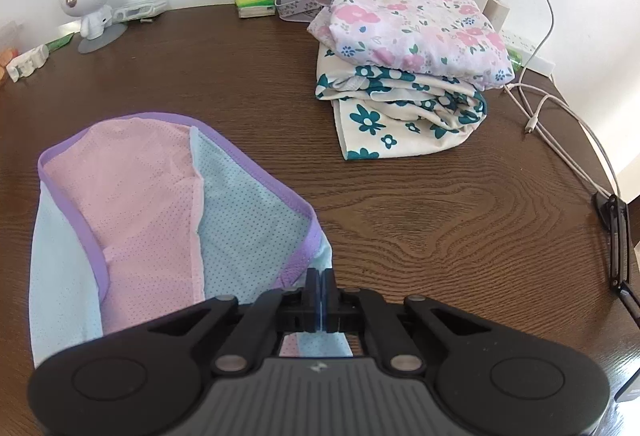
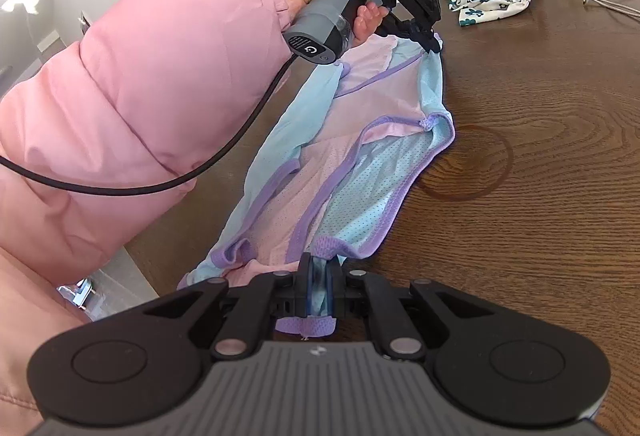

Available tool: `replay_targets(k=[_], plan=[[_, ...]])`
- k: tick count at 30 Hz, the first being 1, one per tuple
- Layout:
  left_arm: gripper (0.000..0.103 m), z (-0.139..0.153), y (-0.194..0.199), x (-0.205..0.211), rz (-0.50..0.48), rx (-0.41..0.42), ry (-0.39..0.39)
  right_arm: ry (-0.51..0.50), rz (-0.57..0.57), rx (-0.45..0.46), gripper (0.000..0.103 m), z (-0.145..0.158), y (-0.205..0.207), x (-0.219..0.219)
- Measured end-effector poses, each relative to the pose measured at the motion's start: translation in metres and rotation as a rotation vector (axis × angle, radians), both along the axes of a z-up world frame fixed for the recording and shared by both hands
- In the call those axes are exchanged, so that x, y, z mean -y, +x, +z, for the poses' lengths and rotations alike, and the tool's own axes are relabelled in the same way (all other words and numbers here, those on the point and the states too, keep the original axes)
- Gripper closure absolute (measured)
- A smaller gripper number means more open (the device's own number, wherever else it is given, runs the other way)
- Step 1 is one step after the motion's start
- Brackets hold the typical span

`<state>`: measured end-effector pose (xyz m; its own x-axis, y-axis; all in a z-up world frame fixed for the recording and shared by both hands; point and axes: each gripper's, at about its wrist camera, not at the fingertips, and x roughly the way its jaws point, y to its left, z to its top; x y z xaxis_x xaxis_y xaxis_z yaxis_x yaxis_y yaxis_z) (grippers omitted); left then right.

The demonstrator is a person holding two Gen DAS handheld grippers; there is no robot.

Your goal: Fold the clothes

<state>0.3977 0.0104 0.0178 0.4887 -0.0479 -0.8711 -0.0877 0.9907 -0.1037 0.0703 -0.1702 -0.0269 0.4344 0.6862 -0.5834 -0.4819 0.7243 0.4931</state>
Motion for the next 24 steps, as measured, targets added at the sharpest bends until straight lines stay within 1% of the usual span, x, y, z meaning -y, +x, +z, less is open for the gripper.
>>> replay_targets(k=[7,12,17,24], plan=[[0.103,0.018,-0.008,-0.023,0.01,0.05,-0.09,-0.004,0.008,0.023,0.099,0.007,-0.002,-0.005],[0.103,0.036,-0.021,-0.056,0.025,0.103,-0.177,-0.041,0.018,0.054,0.1,0.022,-0.004,-0.013],[0.103,0.046,-0.035,-0.099,0.035,0.143,-0.294,-0.116,0.035,0.086,0.1,0.038,-0.006,-0.032],[0.103,0.052,-0.059,-0.159,0.011,0.217,-0.408,-0.24,0.103,0.124,0.1,0.062,-0.01,-0.074]])
